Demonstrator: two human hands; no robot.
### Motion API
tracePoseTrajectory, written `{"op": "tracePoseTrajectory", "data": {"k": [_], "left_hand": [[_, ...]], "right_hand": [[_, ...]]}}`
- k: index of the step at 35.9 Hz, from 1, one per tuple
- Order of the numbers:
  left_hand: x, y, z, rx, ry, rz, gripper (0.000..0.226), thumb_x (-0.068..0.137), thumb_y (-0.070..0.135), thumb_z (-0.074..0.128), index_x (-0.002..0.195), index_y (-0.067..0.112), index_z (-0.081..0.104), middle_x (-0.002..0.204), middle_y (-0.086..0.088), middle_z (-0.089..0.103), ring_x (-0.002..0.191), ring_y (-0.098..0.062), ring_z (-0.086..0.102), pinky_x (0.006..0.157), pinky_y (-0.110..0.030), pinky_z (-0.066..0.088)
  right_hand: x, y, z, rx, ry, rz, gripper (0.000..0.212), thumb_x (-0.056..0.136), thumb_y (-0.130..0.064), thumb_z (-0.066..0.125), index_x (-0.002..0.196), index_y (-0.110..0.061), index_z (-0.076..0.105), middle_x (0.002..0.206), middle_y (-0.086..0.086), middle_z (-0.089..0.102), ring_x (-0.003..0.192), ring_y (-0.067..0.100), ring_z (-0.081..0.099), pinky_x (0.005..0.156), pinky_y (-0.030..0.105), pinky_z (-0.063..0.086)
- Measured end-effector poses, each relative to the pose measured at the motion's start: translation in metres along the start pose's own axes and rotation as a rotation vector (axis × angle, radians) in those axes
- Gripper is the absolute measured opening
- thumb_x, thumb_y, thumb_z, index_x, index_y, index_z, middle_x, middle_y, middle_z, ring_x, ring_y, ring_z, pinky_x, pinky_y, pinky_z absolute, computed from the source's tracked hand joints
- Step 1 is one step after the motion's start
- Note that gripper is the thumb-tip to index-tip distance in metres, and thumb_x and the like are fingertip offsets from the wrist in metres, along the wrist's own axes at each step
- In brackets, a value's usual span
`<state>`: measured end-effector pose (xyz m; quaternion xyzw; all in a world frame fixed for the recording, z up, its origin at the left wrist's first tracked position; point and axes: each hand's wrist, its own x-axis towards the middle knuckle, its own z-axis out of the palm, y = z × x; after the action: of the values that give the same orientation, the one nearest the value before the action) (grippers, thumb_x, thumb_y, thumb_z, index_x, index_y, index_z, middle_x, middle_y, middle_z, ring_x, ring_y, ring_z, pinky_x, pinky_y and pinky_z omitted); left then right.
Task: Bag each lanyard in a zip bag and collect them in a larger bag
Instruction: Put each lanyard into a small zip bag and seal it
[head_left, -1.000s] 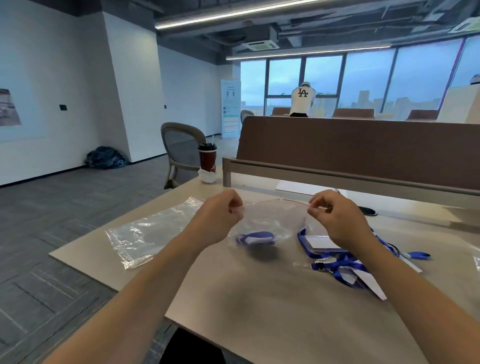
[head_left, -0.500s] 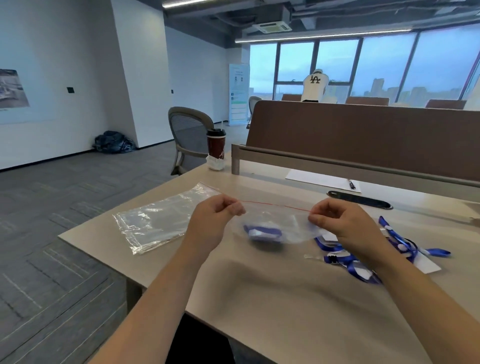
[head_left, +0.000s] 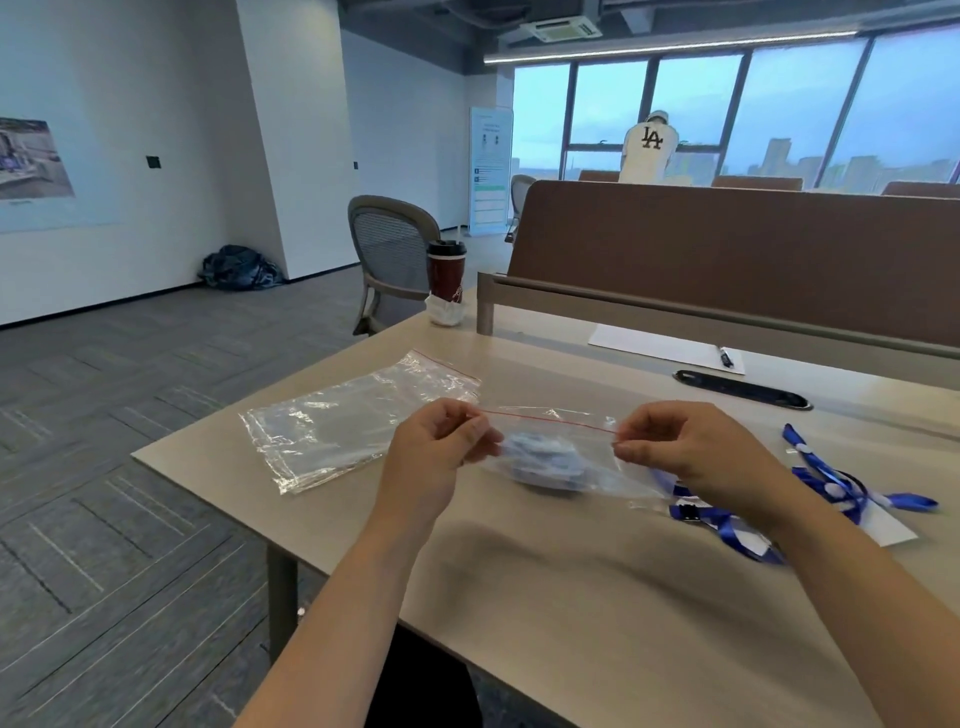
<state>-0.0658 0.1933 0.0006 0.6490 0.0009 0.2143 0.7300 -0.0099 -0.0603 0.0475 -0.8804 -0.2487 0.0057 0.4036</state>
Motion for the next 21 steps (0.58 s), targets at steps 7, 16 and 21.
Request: {"op": "tracePoseTrajectory", "data": {"k": [7,16,21], "left_hand": [[-0.004,-0.007,0.005,0.005,0.035,0.017,0.021,0.089,0.0,0.067,0.078,0.017,0.071,0.077,-0.007,0.071,0.078,-0.019,0.064,0.08,-0.035,0.054],[-0.009,-0.01,0.011,0.042,0.093,0.052,0.019,0.086,0.005,0.071,0.073,0.018,0.072,0.072,-0.005,0.065,0.073,-0.016,0.056,0.076,-0.036,0.046],[-0.013,-0.008,0.013,0.131,0.059,0.062,0.012,0.088,0.01,0.072,0.077,0.016,0.072,0.075,-0.014,0.067,0.071,-0.015,0.058,0.075,-0.04,0.05]], "right_hand": [[0.011,-0.011,0.001,-0.302,-0.033,0.021,0.009,0.085,-0.026,0.074,0.093,-0.028,0.07,0.089,-0.011,0.071,0.083,0.005,0.064,0.079,0.024,0.052],[0.023,-0.051,0.032,-0.373,-0.032,-0.083,0.022,0.085,-0.03,0.074,0.107,-0.026,0.068,0.095,-0.01,0.067,0.086,0.009,0.062,0.083,0.031,0.053],[0.031,-0.065,0.049,-0.323,-0.08,-0.144,0.004,0.088,-0.027,0.071,0.09,-0.028,0.068,0.085,-0.013,0.065,0.077,0.005,0.06,0.075,0.026,0.054]]}}
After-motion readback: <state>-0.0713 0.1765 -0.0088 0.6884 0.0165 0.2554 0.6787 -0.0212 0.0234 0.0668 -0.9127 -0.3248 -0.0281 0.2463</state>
